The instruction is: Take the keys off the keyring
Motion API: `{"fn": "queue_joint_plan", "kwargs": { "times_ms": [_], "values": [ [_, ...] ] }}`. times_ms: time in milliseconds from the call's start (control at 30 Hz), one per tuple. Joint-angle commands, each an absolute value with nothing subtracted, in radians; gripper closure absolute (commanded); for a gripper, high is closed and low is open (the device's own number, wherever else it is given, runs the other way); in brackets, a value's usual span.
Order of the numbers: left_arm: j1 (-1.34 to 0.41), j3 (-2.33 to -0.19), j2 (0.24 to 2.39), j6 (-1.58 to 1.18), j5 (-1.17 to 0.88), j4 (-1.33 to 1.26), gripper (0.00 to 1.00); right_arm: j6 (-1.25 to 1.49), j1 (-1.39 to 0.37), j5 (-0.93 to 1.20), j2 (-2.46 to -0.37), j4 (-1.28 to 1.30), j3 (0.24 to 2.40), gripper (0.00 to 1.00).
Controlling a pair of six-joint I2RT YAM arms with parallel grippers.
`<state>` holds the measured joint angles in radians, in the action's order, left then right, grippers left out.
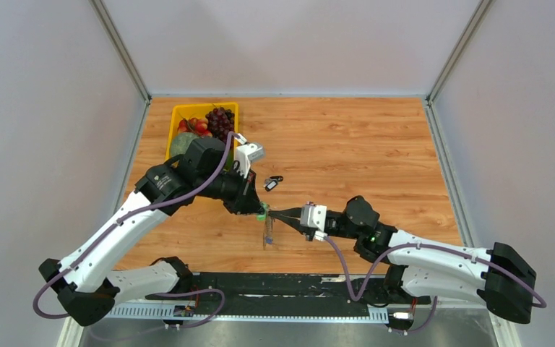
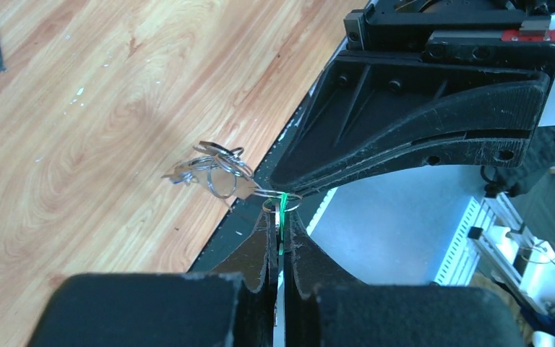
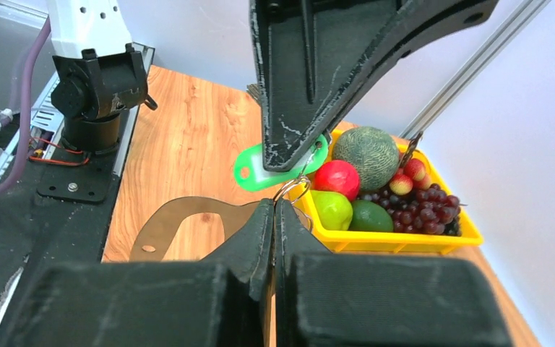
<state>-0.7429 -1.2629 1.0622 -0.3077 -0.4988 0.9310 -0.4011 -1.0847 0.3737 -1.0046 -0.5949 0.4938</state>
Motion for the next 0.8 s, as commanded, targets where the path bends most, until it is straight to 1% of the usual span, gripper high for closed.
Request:
{"fn": "queue_joint_plan", "kwargs": {
  "times_ms": [0, 200, 400, 767],
  "values": [
    [-0.721, -1.311, 1.088, -0.352, -0.58, 0.893, 1.0, -0.501, -1.084, 0.449, -0.942, -0.61, 0.46, 1.0],
    [-0.7, -1.258, 1.11, -0.377, -0.668, 0.871, 1.0, -0.532, -1.092, 0.452, -0.858, -0.65, 0.402, 1.0],
    [-0.699, -1.181, 1.127, -0.437, -0.805, 0.769, 1.0, -0.561, -1.099, 0.442, -0.823, -0.609, 0.394, 1.0],
    [-0.699, -1.123, 1.169, -0.481, -0.881, 0.7, 1.0, -0.622, -1.136, 0.417, -0.771, -0.541, 0.419, 1.0]
  ]
}}
